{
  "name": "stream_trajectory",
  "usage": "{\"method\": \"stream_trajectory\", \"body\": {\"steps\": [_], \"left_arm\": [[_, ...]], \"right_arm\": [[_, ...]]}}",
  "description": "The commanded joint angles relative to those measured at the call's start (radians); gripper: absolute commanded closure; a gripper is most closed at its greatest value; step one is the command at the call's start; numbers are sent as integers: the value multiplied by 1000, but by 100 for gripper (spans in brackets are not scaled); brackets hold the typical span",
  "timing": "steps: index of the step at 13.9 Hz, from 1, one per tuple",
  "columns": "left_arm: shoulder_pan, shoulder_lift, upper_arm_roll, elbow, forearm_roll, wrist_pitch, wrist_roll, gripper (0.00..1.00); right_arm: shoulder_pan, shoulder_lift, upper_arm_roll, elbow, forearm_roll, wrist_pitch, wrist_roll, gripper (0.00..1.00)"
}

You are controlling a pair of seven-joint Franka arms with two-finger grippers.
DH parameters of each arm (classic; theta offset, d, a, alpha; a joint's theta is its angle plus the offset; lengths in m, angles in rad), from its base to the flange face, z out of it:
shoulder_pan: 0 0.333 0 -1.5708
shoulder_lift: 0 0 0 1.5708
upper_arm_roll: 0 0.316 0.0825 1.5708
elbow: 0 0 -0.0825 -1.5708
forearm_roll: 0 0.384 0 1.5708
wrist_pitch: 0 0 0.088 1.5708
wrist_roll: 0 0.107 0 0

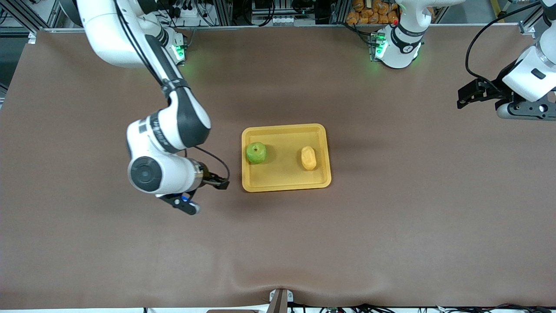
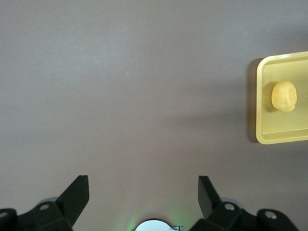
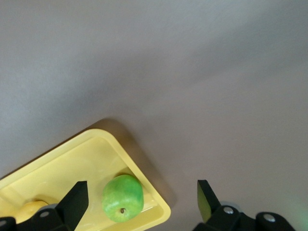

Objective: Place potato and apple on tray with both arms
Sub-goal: 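Open the right gripper and withdraw it from the tray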

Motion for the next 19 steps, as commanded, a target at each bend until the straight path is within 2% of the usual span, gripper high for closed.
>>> {"method": "stream_trajectory", "body": {"steps": [1, 6, 10, 12, 15, 16, 19], "left_arm": [[11, -13, -9, 5, -20, -21, -6, 0], [18, -24, -3, 17, -21, -21, -6, 0], [17, -24, -8, 25, -18, -29, 7, 0], [18, -13, -2, 41, -23, -27, -7, 0], [20, -12, 9, 46, -84, -23, -26, 0], [20, -12, 11, 48, -81, -23, -21, 0], [20, -12, 15, 46, -61, -27, -10, 0]], "right_arm": [[-70, -14, 15, 74, -20, -90, -33, 0], [-186, -92, 23, 77, -26, -148, -141, 0], [-246, -147, 28, 77, -67, -194, -229, 0], [-301, -170, 75, 77, -102, -220, -298, 0], [-415, -219, 202, 74, -170, -242, -331, 0], [-432, -236, 224, 74, -191, -253, -345, 0], [-470, -296, 230, 70, -193, -300, -416, 0]]}}
